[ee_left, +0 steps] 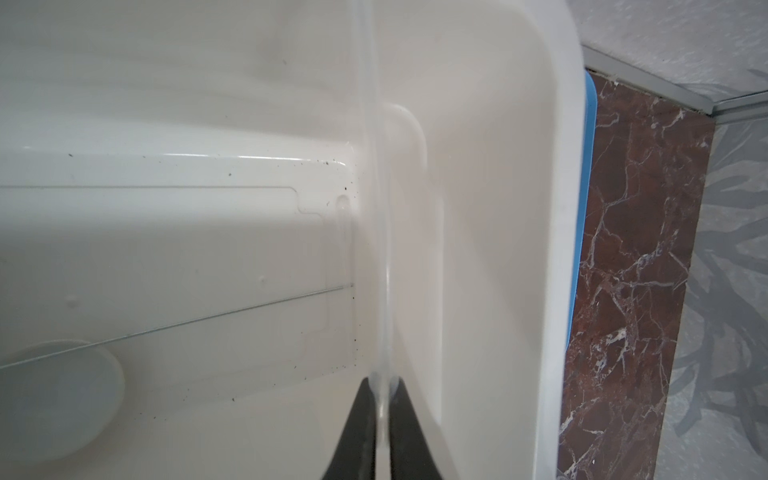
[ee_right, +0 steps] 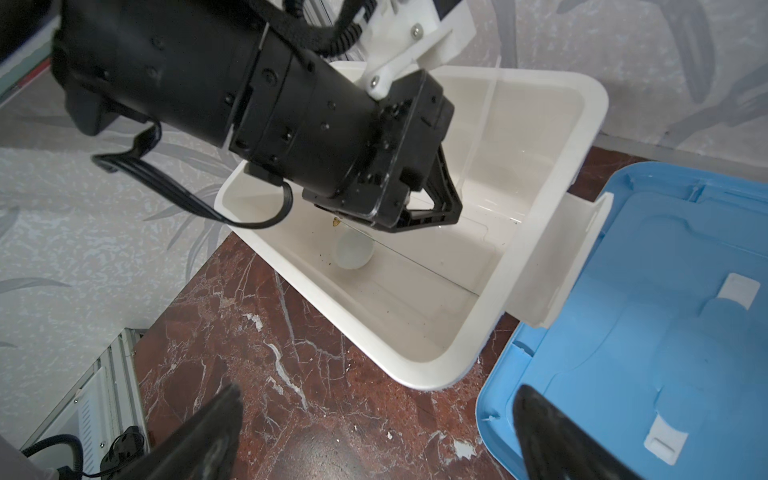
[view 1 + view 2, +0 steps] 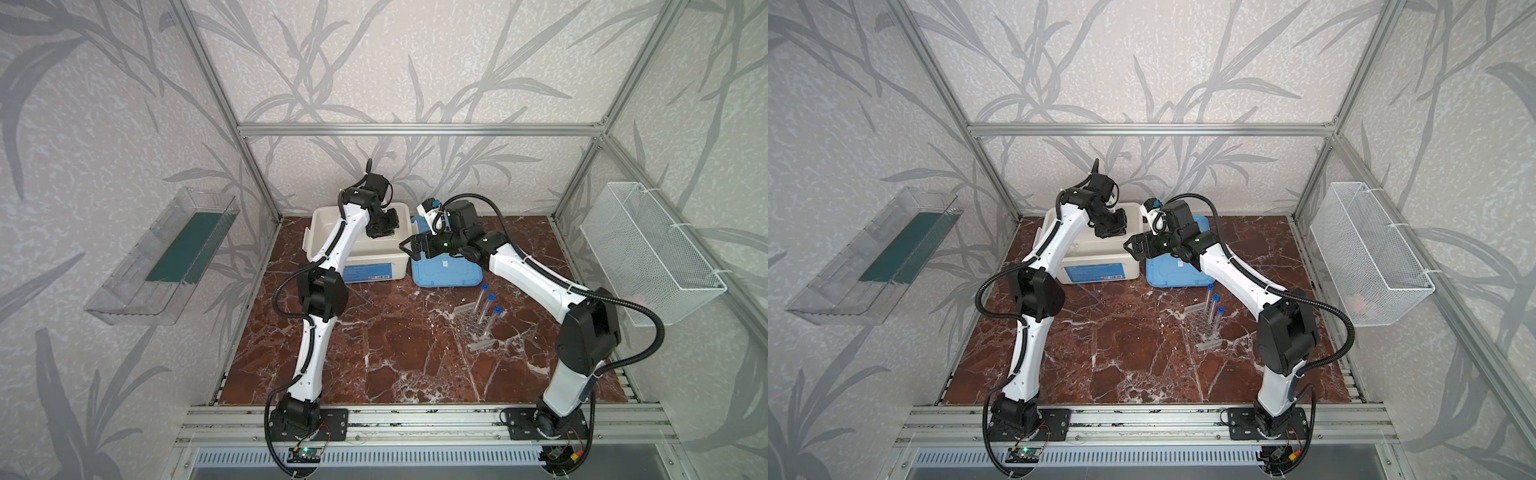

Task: Organize the chemistry lab equipment
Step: 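Lower the pipette into the white bin and open the left gripper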

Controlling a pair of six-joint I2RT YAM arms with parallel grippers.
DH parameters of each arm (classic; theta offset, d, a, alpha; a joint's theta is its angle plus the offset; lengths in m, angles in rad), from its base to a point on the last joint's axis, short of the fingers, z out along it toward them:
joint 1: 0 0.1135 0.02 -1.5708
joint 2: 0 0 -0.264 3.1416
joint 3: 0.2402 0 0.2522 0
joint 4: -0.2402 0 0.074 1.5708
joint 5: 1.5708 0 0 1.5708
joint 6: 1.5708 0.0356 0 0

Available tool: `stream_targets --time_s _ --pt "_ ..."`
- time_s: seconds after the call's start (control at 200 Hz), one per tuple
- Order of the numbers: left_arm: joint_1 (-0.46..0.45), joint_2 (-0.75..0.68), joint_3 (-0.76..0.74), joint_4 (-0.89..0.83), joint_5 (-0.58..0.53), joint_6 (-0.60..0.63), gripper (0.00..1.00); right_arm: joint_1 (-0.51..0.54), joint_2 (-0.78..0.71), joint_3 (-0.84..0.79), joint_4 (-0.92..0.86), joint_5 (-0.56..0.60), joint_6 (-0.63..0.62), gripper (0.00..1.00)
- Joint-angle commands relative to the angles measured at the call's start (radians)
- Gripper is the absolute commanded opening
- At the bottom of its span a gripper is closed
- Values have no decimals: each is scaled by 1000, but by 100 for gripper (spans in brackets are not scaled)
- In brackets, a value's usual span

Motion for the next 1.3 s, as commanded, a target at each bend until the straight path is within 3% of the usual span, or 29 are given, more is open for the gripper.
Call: stream_targets --time_s 0.0,0.145,0.485,1.025,1.159,1.294 --pt "-13 -3 -44 -44 6 5 10 -5 -11 -17 21 1 0 99" --pt "-28 -33 -152 14 15 9 10 -5 -27 -52 52 21 9 99" --pt "-28 39 -156 49 24 -3 14 -5 8 -49 60 26 26 98" --pt "-26 106 -179 91 -8 -13 33 -4 13 -63 44 46 5 98" --pt "-25 111 -176 93 -7 -11 43 -5 7 -72 40 51 -2 98" --pt "-23 93 -170 89 -22 -12 45 -7 -1 -74 31 56 -10 98"
